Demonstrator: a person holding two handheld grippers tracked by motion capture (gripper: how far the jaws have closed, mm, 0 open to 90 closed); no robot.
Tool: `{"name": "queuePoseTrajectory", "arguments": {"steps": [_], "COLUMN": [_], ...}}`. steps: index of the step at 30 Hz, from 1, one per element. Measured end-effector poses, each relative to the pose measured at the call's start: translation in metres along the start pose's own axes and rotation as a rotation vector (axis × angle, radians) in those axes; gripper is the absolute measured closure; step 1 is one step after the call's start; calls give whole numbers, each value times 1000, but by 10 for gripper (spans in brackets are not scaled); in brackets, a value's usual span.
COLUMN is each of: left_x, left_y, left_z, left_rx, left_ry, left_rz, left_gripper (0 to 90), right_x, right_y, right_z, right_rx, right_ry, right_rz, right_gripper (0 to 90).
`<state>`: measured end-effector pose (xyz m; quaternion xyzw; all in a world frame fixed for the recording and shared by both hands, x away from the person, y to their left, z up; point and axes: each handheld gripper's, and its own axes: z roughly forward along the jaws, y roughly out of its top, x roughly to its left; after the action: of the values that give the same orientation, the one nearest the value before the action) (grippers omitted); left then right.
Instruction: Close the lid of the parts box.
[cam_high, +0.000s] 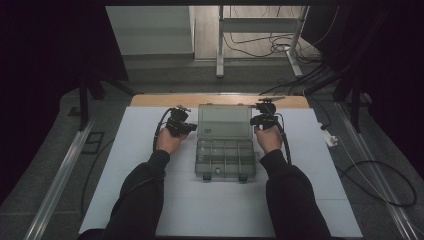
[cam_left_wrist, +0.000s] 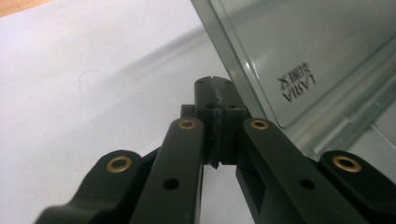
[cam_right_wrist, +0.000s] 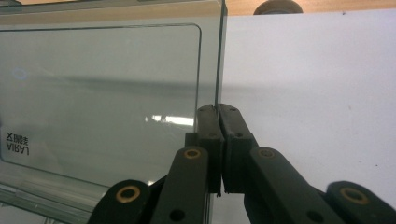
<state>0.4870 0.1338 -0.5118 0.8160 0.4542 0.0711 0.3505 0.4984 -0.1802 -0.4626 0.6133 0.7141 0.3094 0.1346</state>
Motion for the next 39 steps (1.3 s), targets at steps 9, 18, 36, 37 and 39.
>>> {"name": "queuePoseTrajectory", "arguments": {"steps": [9,18,36,37,39], "left_x": [0,3,-2,-3,-4], "left_y": [15,28,24,22,21], "left_z": [10,-3,-31,-33,-33], "left_rx": [3,-80,-153,-155,-155], "left_ry": [11,-25,-138,-145,-147], "left_rz": [-5,-20,36,38,42], "left_gripper": [892,892,891,892,891], "right_x": [3,4,6,6,5], "right_y": [-8,-14,-29,-31,-33], "right_z": [-12,-24,-52,-54,-55], "right_rx": [-59,-103,-122,-117,-91], "right_ry": [-1,12,62,71,87], "right_rz": [-22,-49,-111,-113,-127], "right_gripper": [876,877,848,841,820]}}
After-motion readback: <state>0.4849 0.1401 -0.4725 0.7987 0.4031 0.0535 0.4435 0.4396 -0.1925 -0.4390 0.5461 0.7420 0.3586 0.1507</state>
